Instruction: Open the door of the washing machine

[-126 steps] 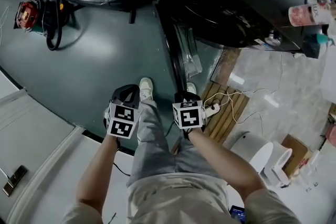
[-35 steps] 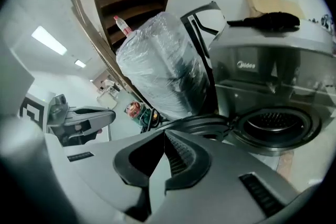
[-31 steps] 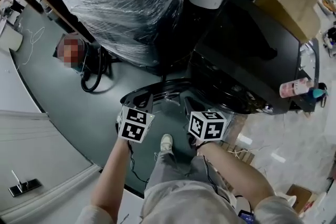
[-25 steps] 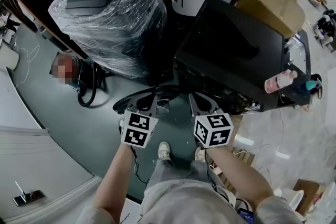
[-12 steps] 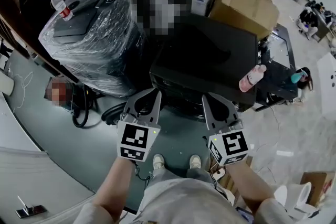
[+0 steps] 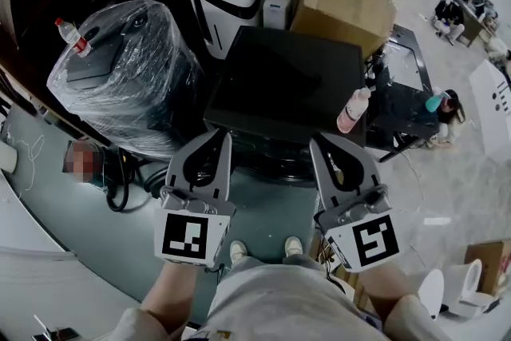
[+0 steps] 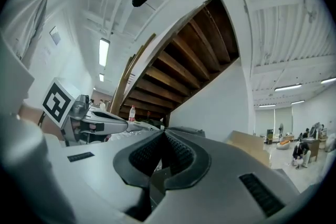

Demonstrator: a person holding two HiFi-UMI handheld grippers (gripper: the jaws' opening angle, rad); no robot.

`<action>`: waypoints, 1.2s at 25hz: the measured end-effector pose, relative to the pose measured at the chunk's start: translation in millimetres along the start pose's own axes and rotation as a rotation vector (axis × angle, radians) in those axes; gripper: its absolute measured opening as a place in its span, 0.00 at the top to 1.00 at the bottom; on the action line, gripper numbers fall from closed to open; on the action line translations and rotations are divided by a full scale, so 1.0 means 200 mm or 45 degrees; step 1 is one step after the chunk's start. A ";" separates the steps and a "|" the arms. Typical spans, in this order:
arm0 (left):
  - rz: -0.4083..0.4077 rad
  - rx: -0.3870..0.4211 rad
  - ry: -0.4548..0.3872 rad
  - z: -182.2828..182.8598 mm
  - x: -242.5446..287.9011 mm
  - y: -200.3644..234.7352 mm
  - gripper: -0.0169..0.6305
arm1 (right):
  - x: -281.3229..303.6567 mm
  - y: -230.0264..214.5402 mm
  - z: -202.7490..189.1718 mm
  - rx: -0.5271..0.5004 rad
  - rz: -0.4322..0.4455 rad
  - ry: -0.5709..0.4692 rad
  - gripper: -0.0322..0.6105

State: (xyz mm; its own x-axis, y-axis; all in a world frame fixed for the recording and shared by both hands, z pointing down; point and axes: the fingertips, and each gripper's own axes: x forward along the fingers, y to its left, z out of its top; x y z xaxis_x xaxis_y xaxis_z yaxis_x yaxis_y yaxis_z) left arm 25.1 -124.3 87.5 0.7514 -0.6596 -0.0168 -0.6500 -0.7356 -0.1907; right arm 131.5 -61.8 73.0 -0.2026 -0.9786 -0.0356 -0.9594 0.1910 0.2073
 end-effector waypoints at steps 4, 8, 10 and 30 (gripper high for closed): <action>-0.016 0.012 -0.056 0.15 -0.02 -0.09 0.94 | -0.09 -0.03 0.15 -0.016 0.008 -0.058 0.91; -0.034 0.014 -0.073 0.20 -0.06 -0.14 0.94 | -0.16 -0.02 0.26 -0.021 0.022 -0.096 0.91; -0.038 0.025 -0.079 0.21 -0.07 -0.16 0.94 | -0.19 -0.03 0.29 -0.010 0.035 -0.108 0.91; -0.038 -0.012 -0.036 0.17 -0.12 -0.16 0.94 | -0.25 -0.05 0.21 -0.030 0.004 -0.041 0.91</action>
State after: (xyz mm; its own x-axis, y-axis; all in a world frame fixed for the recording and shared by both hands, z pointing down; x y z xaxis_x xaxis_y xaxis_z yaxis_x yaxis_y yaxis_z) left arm 33.1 -79.4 60.1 0.7734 -0.6327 -0.0389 -0.6280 -0.7565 -0.1823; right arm 143.9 -11.0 32.1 -0.2120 -0.9750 -0.0662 -0.9541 0.1919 0.2301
